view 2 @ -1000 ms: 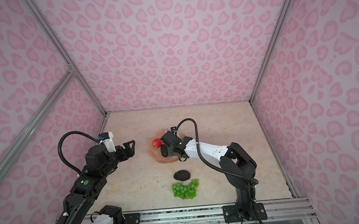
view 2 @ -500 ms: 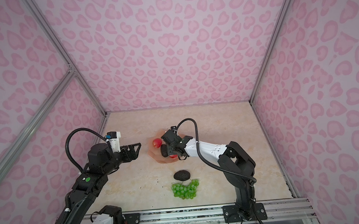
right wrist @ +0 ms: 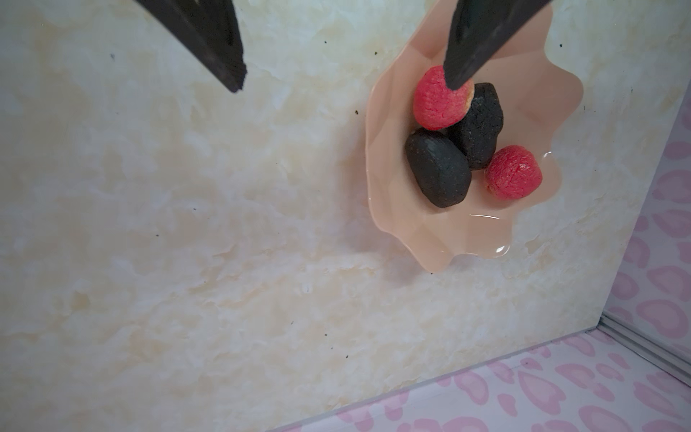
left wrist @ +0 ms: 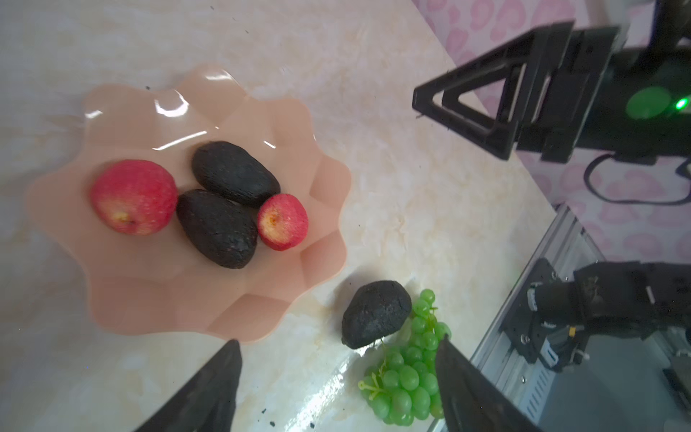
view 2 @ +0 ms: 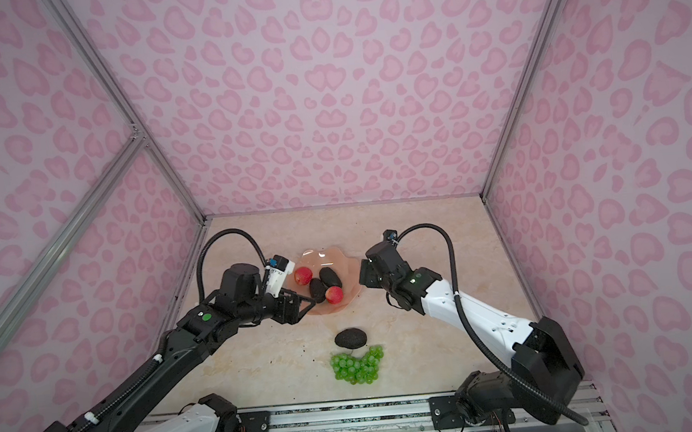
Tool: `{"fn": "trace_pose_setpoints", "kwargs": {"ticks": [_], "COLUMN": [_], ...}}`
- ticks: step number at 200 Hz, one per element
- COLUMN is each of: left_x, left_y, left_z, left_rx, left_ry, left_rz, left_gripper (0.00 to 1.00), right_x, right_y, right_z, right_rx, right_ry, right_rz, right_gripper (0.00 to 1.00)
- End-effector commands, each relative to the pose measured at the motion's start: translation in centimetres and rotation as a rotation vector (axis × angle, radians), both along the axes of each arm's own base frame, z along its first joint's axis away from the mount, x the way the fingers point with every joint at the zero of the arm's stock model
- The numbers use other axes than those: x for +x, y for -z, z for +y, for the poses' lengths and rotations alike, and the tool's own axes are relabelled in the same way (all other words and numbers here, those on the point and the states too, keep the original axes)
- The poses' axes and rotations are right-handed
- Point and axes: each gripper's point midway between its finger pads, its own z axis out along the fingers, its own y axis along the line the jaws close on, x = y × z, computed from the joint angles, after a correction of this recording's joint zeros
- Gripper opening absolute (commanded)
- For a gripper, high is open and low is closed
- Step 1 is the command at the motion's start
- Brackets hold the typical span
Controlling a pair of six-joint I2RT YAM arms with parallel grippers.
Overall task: Place and organize the fake fruits in the fruit bowl
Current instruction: 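Grasp the last dark avocado with the left gripper while the right withdraws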
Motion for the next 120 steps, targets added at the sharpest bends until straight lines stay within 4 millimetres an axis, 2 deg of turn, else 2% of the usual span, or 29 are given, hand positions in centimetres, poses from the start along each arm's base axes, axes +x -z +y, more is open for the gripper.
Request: {"fn": "trace_pose_setpoints", "kwargs": {"ticks": [1,25,53,81,120], "left_x": [-0.2,-1.2,-2.5,-3.1,-4.2], "left_y": [1.3,3.3,6.3,8.9,11.6], "left_z": [-1.3,-3.9,-6.2,-7.5,-8.5], "left_rx": [0.119,0.200,0.284,0.362,0.434], "left_ry": [0.069,0.150,0.225,0.255,0.293], "left_rz": [-0.026,-0.013,0.045,0.082,0.125], "left_gripper": [0.80,0.77,0.70,0.70,0.70], "right_x": [-0.6,-1.8,-2.5,-3.0,-3.3], "right_y": [0.3,0.3,0.0,0.0,0.0], "right_z": [-3.0,-5.7,-7.9,-8.8,-9.5], "right_rx": [0.029,0.030,0.036,0.050,0.054], "right_ry": [0.089,0.146,0.191,0.209,0.222], "right_rz": [-0.026,-0.058,-0.069,-0.083,-0.089], "right_gripper": [0.84,0.85,0.86,0.86,0.87]}}
